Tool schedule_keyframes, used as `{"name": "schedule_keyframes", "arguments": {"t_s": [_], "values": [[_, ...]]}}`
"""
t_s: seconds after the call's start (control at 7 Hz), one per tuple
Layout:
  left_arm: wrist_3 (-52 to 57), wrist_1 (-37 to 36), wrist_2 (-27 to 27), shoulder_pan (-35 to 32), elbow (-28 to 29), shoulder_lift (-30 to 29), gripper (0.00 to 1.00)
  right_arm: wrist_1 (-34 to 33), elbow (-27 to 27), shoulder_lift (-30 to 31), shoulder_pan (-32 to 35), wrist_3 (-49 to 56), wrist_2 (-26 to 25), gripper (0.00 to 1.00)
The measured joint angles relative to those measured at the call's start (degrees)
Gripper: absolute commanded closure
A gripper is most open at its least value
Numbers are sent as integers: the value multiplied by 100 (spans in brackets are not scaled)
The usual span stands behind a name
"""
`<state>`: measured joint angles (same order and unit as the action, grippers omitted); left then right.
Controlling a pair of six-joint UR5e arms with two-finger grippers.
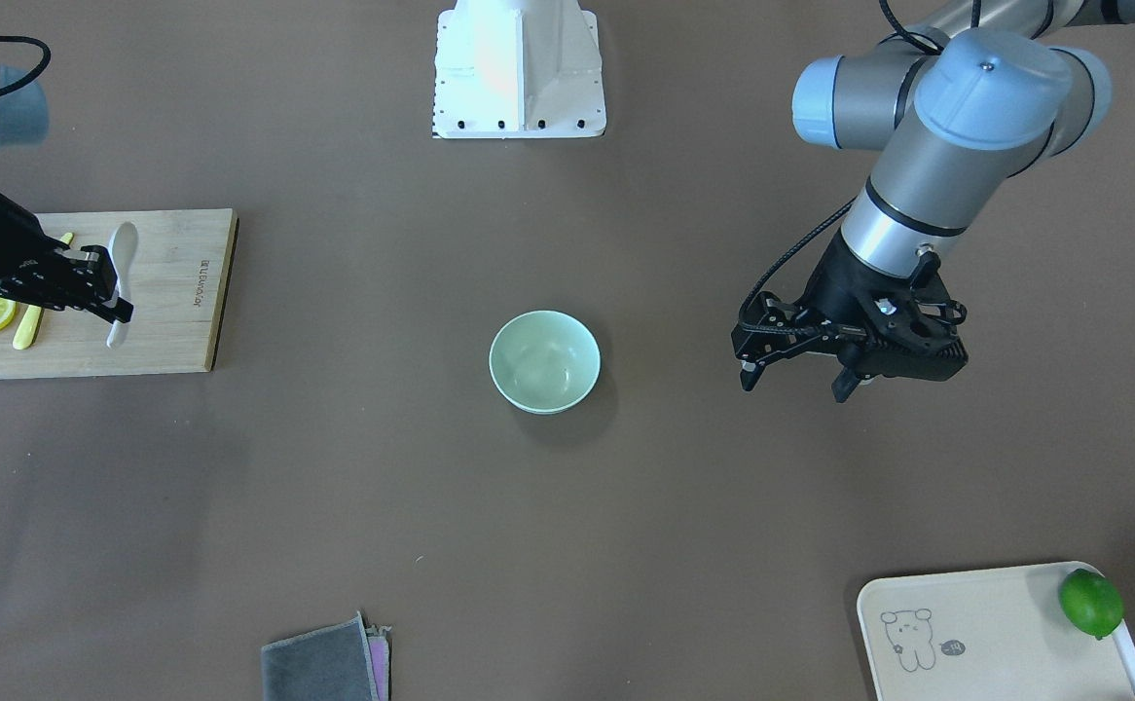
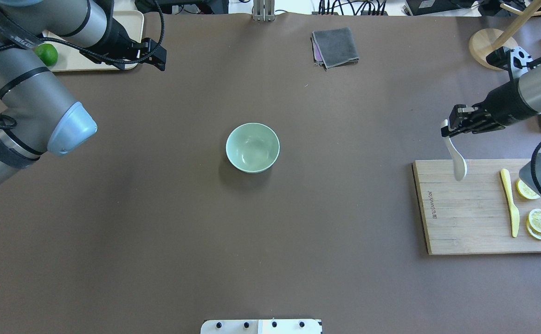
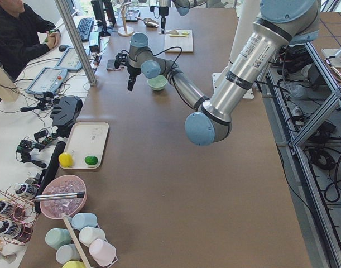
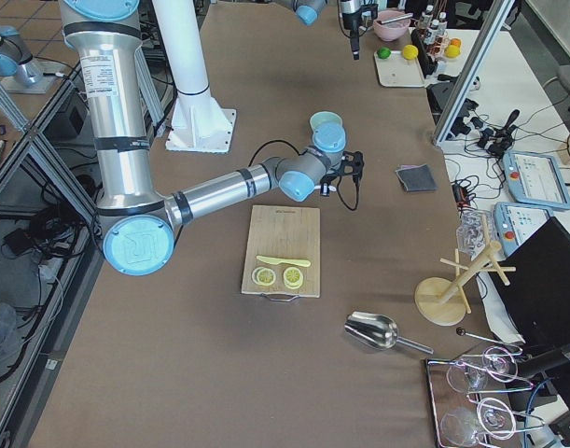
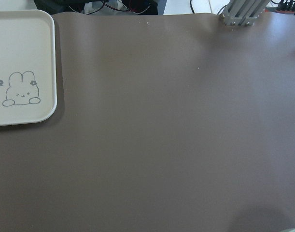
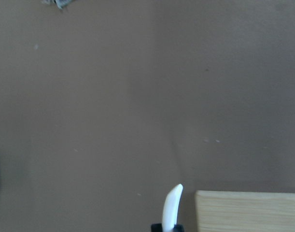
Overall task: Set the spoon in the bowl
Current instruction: 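Carry the white spoon with the right gripper over the green bowl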
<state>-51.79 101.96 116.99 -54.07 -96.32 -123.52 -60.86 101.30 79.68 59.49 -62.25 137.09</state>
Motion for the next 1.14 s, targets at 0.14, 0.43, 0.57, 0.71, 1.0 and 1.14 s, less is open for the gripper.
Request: {"name": "schedule_keyframes", "arguments": {"t_s": [0.14,0.43,0.57,0.71,1.0,1.14], "values": [[10,10,1,-12,4,42,2,-44,-88,-518,-118,-801,-157,100],[46,64,-3,-147,16,230,2,-23,-182,-1244,-645,-1865,-1202,100],[52,85,-2,-238,24,314,2,-4,-293,-1589,-975,-2317,-1797,100],[54,92,-3,-316,37,362,2,9,-463,-1986,-1364,-2781,-2454,100],[55,102,-7,-420,56,454,2,405,-881,-2589,-2285,-3556,-3955,100],[55,104,-6,-457,59,498,2,949,-1187,-2686,-2776,-3752,-4752,100]]}}
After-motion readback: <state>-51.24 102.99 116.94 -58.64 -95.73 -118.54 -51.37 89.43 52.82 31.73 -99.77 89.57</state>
